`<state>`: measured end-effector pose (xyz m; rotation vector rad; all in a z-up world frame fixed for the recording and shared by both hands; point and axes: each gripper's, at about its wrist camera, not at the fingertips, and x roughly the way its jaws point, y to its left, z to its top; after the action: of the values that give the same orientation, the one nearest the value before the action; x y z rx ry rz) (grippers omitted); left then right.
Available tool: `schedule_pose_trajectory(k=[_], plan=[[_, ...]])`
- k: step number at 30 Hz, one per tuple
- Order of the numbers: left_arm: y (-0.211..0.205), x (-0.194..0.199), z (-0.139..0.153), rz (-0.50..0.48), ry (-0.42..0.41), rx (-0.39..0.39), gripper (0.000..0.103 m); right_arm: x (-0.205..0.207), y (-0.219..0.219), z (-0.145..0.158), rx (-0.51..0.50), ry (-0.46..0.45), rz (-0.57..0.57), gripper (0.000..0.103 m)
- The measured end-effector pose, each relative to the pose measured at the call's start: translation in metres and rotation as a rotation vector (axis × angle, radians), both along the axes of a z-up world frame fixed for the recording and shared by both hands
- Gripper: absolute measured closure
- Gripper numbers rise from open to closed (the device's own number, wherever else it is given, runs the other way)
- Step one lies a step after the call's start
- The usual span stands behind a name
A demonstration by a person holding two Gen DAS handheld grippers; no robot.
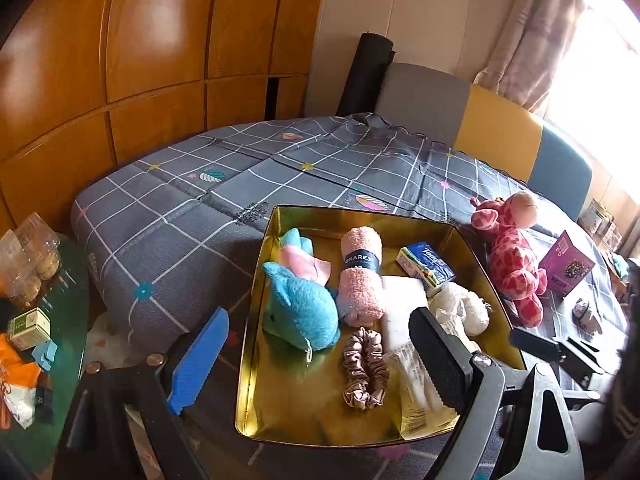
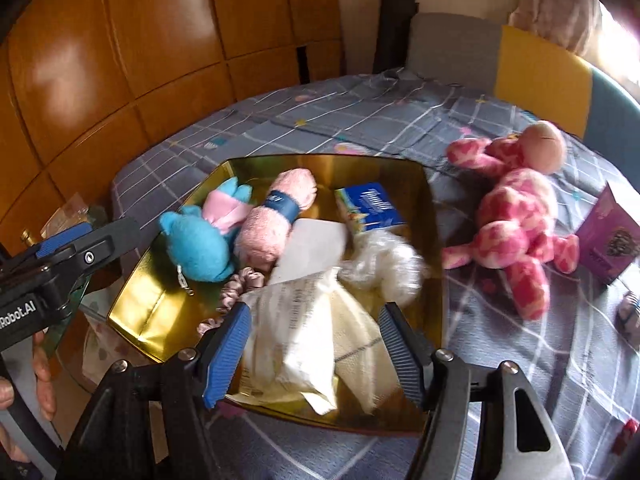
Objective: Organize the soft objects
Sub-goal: 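Move both open grippers back toward the gloves and red sock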
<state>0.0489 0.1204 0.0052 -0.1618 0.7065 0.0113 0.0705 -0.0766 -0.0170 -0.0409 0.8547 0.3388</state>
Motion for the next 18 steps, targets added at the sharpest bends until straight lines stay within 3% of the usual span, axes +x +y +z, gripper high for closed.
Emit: schedule_pose_trajectory(k=[18], plan=[[-0.046,-0.009,0.015,-0.129,-0.035,0.058,0.011,-0.032,-0.088,0.019,0.034,-0.048,-0.235,0.035]])
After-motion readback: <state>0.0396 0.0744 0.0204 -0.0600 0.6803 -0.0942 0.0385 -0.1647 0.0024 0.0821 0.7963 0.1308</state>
